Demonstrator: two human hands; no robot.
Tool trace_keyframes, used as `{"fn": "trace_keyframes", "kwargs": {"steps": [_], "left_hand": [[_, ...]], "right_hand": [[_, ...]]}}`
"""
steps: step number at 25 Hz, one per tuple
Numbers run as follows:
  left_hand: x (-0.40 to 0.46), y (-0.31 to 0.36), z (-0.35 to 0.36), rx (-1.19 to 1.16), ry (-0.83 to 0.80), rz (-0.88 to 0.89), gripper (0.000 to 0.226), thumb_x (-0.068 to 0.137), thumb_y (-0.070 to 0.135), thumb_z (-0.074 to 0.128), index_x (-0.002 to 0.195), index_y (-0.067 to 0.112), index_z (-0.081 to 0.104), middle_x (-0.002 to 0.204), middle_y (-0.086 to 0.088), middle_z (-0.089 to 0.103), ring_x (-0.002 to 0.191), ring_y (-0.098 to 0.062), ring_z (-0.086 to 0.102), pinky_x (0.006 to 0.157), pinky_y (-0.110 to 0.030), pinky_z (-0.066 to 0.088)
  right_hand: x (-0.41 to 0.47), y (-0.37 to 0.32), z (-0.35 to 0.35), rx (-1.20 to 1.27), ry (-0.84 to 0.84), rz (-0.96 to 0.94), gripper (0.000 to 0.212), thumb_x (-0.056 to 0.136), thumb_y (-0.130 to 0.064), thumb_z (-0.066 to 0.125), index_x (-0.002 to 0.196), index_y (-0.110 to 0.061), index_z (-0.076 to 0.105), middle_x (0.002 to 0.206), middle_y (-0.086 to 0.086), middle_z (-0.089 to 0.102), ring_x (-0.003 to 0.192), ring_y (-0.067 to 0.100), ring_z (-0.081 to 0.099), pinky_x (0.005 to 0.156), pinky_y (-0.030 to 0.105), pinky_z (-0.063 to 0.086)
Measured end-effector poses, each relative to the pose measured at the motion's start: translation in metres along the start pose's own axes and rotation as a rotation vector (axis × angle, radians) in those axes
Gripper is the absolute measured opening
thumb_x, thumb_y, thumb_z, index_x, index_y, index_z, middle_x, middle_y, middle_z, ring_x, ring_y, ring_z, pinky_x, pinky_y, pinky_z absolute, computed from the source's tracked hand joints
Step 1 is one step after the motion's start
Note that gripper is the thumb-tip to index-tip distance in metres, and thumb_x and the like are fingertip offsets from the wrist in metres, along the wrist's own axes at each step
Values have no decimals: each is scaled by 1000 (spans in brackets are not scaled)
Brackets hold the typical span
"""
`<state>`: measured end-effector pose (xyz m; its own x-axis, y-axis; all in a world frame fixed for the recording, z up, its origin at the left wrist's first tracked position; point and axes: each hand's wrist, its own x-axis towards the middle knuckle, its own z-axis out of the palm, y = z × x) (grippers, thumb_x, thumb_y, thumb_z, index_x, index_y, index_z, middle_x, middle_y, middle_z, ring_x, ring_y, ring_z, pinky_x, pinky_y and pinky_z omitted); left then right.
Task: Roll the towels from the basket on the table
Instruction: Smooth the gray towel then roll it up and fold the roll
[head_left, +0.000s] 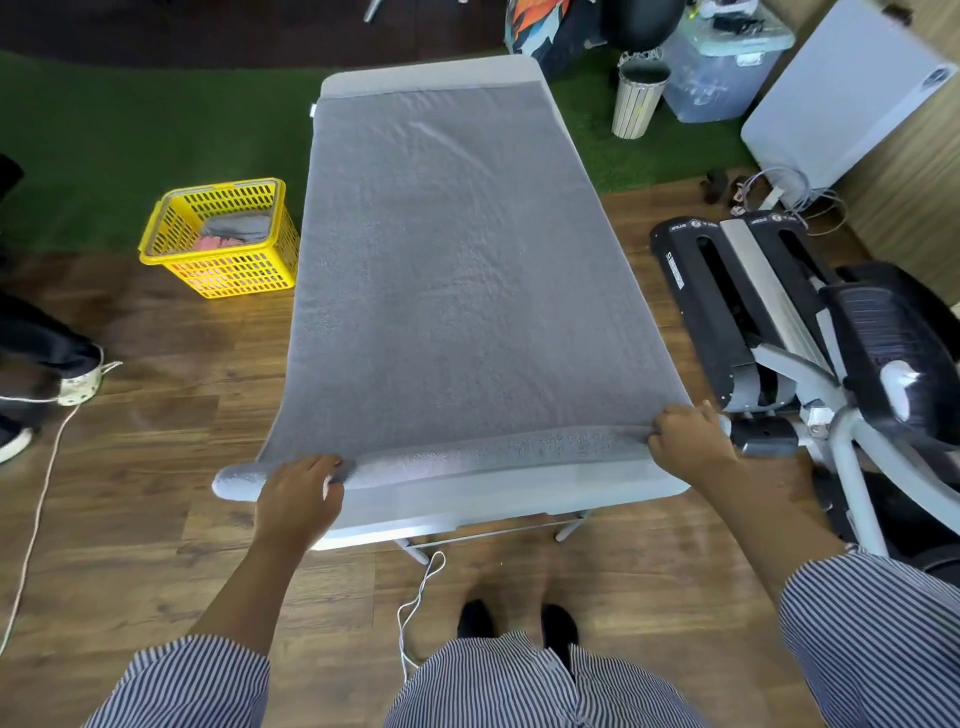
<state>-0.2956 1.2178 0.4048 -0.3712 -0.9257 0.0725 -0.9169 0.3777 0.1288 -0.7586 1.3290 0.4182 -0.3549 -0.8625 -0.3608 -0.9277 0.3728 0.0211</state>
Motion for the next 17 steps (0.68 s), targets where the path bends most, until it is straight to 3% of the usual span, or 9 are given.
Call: {"fn": "trace_keyframes", "kwargs": {"steps": [3, 7, 11, 13, 17], "left_hand": [[5, -3, 0, -20, 0, -83, 34, 71, 2, 72, 105, 4, 67, 99, -14, 69, 85, -38, 65, 74, -52, 54], [0, -1, 1, -29, -53, -120, 43, 65, -1, 75, 106, 6, 66, 103, -17, 67, 91, -42, 62, 77, -54, 53], [-7, -10, -3, 157, -190, -254, 61, 60, -5, 71, 115, 19, 63, 118, -18, 59, 113, -47, 51, 82, -72, 39], [-5, -14, -1, 181, -215, -265, 55, 69, -6, 68, 117, 20, 62, 118, -15, 61, 111, -47, 53, 79, -70, 44], [0, -5, 4, 202, -109, -91, 49, 67, -12, 64, 108, 13, 64, 97, -13, 69, 87, -44, 63, 65, -55, 52]], "right_hand": [[2, 0, 1, 19, 173, -27, 24, 83, -4, 49, 105, -3, 57, 110, 12, 53, 107, 33, 49, 103, 43, 25], [-1, 6, 11, 86, 114, -45, 36, 82, -5, 51, 118, -4, 54, 117, 14, 54, 111, 35, 48, 105, 43, 27], [-3, 13, 16, 107, 108, 10, 51, 78, 7, 48, 126, -9, 51, 123, 12, 53, 116, 37, 44, 99, 44, 37], [-2, 18, 15, 87, 101, 63, 42, 78, 8, 46, 115, -8, 57, 114, 14, 56, 110, 38, 46, 88, 44, 45], [-2, 38, 10, 58, 68, 117, 26, 77, 7, 47, 97, -2, 60, 101, 17, 58, 100, 38, 50, 79, 44, 46]]}}
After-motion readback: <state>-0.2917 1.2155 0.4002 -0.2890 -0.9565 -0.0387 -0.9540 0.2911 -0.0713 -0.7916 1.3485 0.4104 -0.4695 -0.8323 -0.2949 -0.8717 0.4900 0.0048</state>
